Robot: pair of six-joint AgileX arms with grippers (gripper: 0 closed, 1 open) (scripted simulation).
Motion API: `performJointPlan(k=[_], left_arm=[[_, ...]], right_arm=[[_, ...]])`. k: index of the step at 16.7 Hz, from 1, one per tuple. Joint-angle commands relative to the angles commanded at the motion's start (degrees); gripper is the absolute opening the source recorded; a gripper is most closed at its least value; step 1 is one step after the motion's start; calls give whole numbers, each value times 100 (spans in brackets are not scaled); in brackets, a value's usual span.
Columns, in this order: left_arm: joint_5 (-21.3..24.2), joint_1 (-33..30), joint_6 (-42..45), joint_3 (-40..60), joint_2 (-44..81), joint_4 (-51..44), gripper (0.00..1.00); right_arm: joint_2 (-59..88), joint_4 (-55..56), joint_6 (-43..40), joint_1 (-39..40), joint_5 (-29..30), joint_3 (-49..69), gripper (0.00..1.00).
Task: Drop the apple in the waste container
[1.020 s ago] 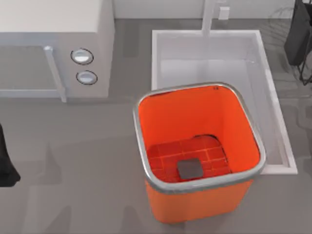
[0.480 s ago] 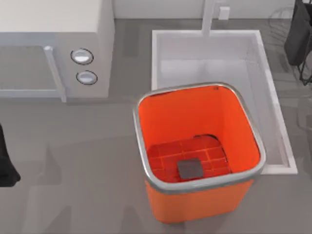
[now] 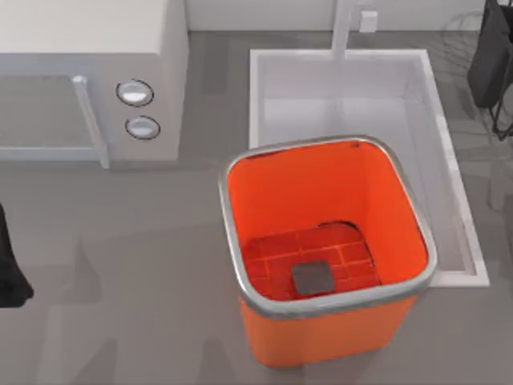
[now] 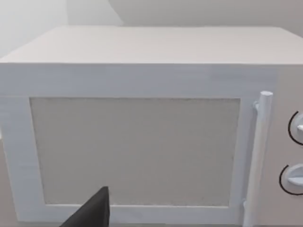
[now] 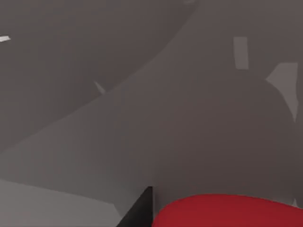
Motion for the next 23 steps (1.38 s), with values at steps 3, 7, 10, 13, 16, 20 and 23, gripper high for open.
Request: performJointPlan(k=[3,7,10,13,16,20,23], left_arm=[[0,0,0,0,0,0,100],[0,0,0,0,0,0,100],[0,0,0,0,0,0,100],[0,0,0,0,0,0,100],[0,0,0,0,0,0,100],[0,0,0,0,0,0,100],[0,0,0,0,0,0,100]], right_arm=[[-130,-141,68,13,7,-5,0],[-200,-554,41,-7,-2,391,0],[-379,-1489,18,-13,0,1093,0],[-589,-2610,6,-17,3,1838,0],[-794,-3235,21,-15,2,2376,0],[-852,-3350,32,-13,2,2482,0],[-827,-3340,-16,22,2,2478,0]])
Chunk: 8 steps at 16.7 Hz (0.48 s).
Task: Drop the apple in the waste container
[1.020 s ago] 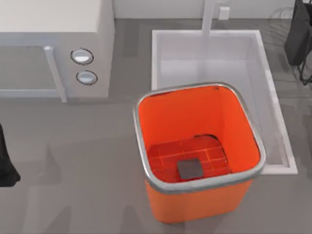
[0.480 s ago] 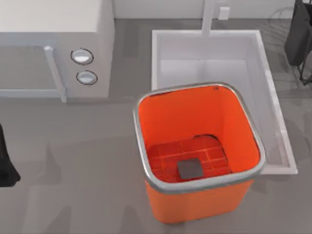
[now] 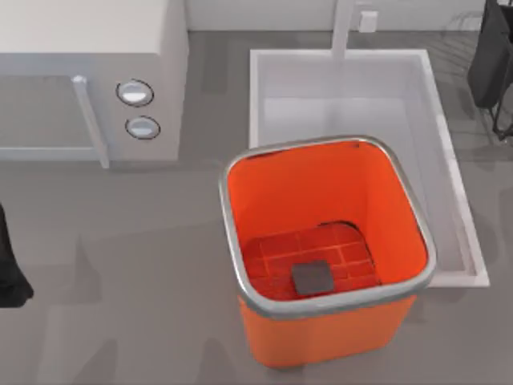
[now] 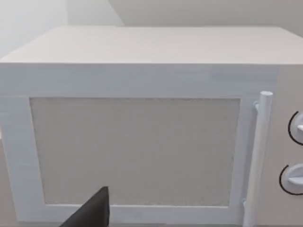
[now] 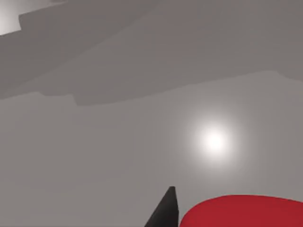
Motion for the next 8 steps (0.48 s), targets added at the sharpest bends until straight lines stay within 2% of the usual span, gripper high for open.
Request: performJointPlan(k=[4,8], left_arm=[[0,0,0,0,0,0,100],[0,0,0,0,0,0,100]], right_arm=[[20,26,-835,349,1,57,0],[44,79,-2630,1042,13,90,0]])
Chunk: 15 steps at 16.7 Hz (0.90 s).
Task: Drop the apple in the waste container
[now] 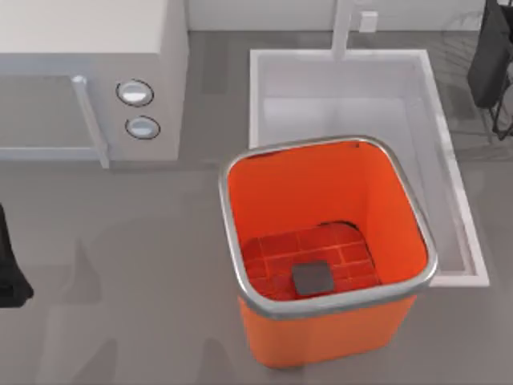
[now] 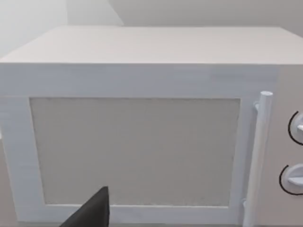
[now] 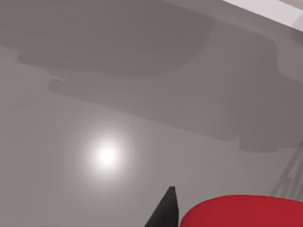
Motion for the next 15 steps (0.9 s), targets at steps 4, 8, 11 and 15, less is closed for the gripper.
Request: performJointPlan(k=[4,8,11,15], left_arm=[[0,0,0,0,0,0,100],[0,0,0,0,0,0,100],[0,0,0,0,0,0,100],[0,0,0,0,0,0,100]], right_arm=[[10,68,-2682,901,4,-76,0],[-28,172,-5709,1895,-13,-245,0],[-109,291,-7795,2619,-25,-384,0],[-304,512,-9947,3464,-13,-562,0]])
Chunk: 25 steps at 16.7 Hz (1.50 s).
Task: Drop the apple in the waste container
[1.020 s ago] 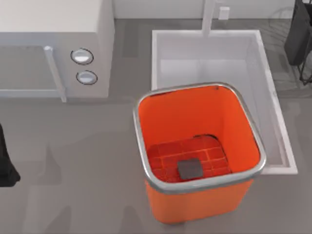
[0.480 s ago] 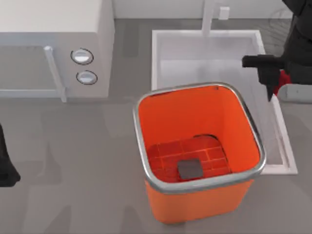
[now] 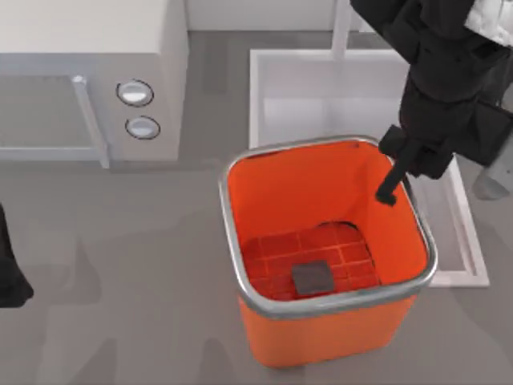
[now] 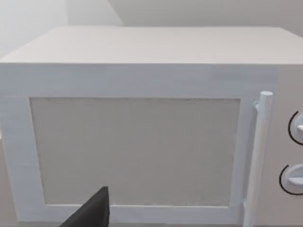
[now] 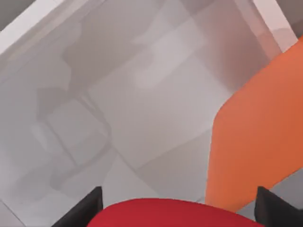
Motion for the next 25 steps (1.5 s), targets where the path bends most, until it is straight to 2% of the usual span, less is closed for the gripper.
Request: performJointPlan(k=[3,6,13,19,24,25], left_arm=[[0,0,0,0,0,0,100],[0,0,0,0,0,0,100],[0,0,0,0,0,0,100],[0,0,0,0,0,0,100],[0,0,0,0,0,0,100],[0,0,0,0,0,0,100]], right_arm=[[-147,154,-998,454,27,-96,0],[-242,248,-1463,684,48,-155,0],[-265,331,-1410,624,159,-213,0],[53,1558,-1447,709,75,-1104,0],[118,1722,-1469,730,56,-1256,0],[118,1722,-1469,730,56,-1256,8]])
